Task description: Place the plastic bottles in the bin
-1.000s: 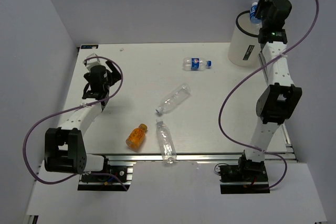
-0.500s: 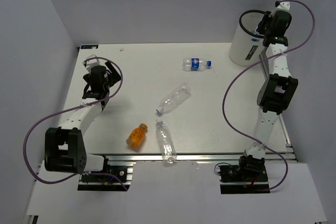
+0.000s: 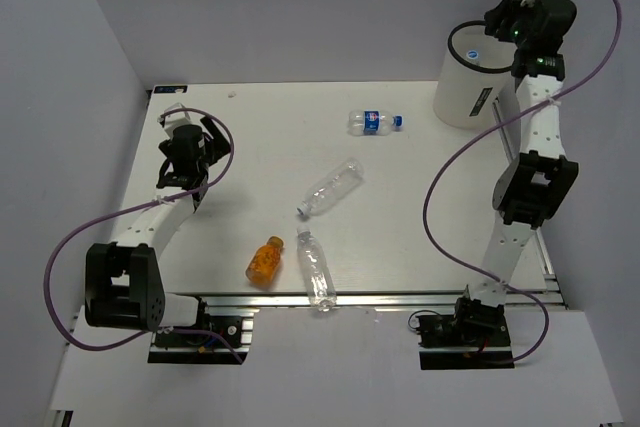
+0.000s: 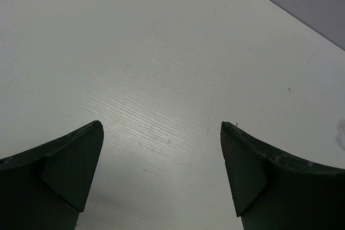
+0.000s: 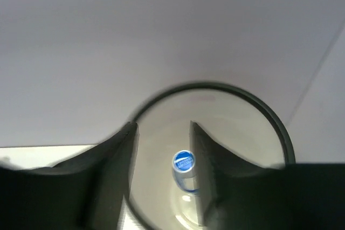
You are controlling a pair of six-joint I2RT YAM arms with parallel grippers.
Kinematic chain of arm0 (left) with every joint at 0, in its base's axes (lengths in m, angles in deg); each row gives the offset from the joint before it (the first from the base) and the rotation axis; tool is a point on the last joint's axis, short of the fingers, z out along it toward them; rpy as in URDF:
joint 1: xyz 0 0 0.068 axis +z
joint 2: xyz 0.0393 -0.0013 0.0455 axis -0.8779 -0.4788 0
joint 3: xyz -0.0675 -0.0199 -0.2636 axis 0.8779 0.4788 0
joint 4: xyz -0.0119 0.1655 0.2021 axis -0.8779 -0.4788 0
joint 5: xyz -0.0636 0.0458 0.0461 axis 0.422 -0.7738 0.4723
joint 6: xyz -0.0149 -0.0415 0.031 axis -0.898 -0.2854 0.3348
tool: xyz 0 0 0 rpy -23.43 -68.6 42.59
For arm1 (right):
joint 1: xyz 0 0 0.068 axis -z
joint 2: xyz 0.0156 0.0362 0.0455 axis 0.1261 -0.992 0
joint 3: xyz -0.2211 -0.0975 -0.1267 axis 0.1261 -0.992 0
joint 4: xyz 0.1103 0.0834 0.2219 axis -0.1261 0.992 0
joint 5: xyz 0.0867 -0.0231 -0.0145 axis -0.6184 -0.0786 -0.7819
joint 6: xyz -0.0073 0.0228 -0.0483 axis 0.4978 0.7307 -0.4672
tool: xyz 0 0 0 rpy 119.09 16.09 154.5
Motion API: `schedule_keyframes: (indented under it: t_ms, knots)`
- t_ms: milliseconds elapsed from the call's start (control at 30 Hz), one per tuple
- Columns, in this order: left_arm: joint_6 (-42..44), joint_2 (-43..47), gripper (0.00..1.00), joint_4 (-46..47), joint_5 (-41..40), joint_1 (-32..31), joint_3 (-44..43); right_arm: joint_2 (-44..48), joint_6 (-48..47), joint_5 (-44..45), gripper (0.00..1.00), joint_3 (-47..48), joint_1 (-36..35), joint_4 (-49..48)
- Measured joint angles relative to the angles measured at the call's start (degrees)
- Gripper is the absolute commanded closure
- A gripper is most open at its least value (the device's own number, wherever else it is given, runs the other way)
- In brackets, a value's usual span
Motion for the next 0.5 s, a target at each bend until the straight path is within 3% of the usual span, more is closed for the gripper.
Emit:
schedule_keyframes:
  t_ms: [67, 200, 367, 500]
  knots:
    - [-0.02, 0.13, 0.02, 0.00, 0.50, 0.00, -0.04, 3.98, 0.20, -2.86, 0.11, -0.26, -0.48, 1.03]
    - [-0.92, 0.72, 0.02, -0.07, 1.90, 0.00, -0.04, 19.41, -0.59, -4.26, 0.11, -10.49, -3.52, 2.82]
    - [-3.43, 1.07, 0.02, -1.92, 3.72, 0.00, -0.11, 39.87, -3.15, -0.20, 0.11, -30.08, -19.98, 3.85]
    - [-6.27, 1.42, 0.02, -6.21, 3.80, 0.00, -0.11, 47.71, -2.56, -0.90, 0.11, -45.77, -28.96, 4.20]
